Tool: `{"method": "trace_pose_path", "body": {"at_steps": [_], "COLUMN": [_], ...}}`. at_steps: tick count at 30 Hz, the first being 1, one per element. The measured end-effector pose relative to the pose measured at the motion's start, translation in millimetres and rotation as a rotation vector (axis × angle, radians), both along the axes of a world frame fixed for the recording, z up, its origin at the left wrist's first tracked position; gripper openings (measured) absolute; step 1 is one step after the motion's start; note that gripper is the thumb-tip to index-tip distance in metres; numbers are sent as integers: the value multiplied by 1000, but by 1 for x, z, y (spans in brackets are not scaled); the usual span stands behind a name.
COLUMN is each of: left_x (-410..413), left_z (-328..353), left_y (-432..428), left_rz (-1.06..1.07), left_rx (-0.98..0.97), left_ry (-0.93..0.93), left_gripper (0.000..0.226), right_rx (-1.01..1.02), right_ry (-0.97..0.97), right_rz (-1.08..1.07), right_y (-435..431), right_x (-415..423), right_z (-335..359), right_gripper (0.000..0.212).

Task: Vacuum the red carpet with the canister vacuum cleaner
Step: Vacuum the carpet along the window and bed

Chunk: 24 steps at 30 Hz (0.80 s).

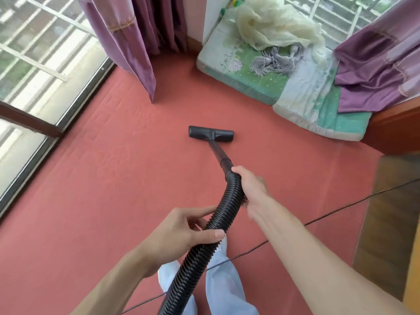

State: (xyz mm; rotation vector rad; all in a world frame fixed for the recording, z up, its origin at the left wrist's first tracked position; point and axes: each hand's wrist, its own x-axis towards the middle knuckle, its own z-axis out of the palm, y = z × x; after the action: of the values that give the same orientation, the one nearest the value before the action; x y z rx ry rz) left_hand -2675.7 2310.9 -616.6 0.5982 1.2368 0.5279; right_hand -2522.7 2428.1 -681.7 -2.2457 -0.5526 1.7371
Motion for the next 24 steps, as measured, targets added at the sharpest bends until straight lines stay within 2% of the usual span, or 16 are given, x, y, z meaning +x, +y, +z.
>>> {"method": "trace_pose_path", "body": {"at_steps": [4,7,14,20,24], "left_x": [10,21,61,103,124], "left_z": [7,8,-9,-38,-30], "left_y": [-23,-31,-27,-14,-17], "left_rz": [-253,-335,-341,-219,-243], "left_rx": [23,59,79,30,-29], "left_ry": [-14,-54,85,197,112], "left_gripper": [44,42,39,36,36], "right_rx": [-83,-86,-34,7,-25], "right_ry": [-22,-52,-61,-41,-86], "right_rz": [-108,-190,-351,-257,-176], "right_y": [-54,-78,-71,-37,-46], "right_x": [40,61,87,107,132], "right_z": [14,18,-6,-40,-32], "right_gripper": [36,29,37,43,34]}}
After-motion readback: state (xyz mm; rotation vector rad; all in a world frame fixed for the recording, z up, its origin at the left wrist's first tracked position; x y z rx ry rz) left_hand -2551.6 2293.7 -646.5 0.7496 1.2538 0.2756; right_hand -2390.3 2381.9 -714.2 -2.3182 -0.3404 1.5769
